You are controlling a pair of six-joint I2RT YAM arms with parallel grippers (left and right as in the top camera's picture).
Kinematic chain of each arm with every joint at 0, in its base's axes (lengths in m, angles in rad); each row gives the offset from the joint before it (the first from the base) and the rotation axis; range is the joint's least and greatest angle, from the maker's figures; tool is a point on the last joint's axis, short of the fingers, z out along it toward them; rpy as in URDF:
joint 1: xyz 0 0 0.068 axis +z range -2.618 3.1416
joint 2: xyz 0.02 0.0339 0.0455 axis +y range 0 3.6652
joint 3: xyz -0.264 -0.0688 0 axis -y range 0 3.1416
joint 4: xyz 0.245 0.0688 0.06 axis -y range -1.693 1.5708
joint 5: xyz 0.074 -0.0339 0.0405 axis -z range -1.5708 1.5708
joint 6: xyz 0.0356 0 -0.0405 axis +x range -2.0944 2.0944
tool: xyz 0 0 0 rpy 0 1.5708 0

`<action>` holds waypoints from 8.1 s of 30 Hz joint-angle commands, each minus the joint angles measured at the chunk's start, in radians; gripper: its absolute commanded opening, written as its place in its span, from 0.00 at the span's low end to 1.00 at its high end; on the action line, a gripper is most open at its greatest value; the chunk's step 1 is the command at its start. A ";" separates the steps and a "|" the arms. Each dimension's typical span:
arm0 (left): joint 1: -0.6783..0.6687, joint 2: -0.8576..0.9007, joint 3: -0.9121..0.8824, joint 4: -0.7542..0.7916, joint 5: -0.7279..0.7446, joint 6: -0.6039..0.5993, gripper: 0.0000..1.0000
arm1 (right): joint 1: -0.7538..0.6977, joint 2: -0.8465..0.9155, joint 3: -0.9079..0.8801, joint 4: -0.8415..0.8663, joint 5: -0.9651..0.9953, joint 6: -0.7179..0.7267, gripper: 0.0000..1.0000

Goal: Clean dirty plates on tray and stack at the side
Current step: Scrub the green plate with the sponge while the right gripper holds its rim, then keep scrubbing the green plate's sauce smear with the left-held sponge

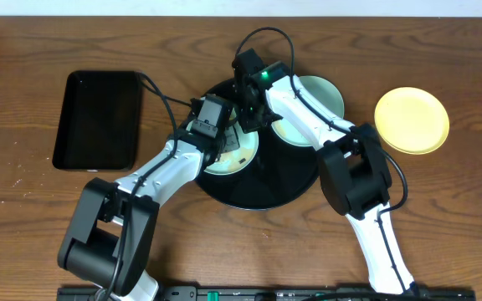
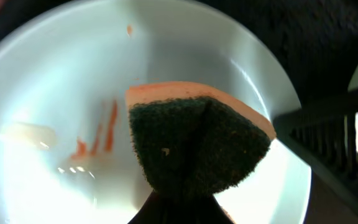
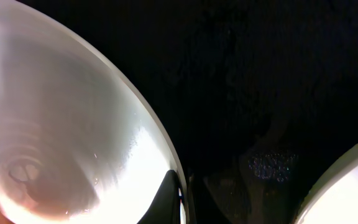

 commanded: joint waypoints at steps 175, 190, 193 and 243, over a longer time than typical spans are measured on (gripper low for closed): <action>-0.017 -0.003 0.004 -0.048 -0.179 0.148 0.08 | 0.029 0.022 -0.027 -0.016 0.007 0.027 0.02; -0.017 0.039 0.004 -0.044 -0.179 0.148 0.14 | 0.029 0.022 -0.027 -0.016 0.007 0.027 0.01; -0.017 0.035 0.005 -0.045 -0.182 0.148 0.14 | 0.029 0.022 -0.027 -0.016 0.007 0.027 0.01; -0.010 -0.101 -0.001 -0.077 -0.177 0.147 0.22 | 0.029 0.022 -0.027 -0.016 0.007 0.027 0.01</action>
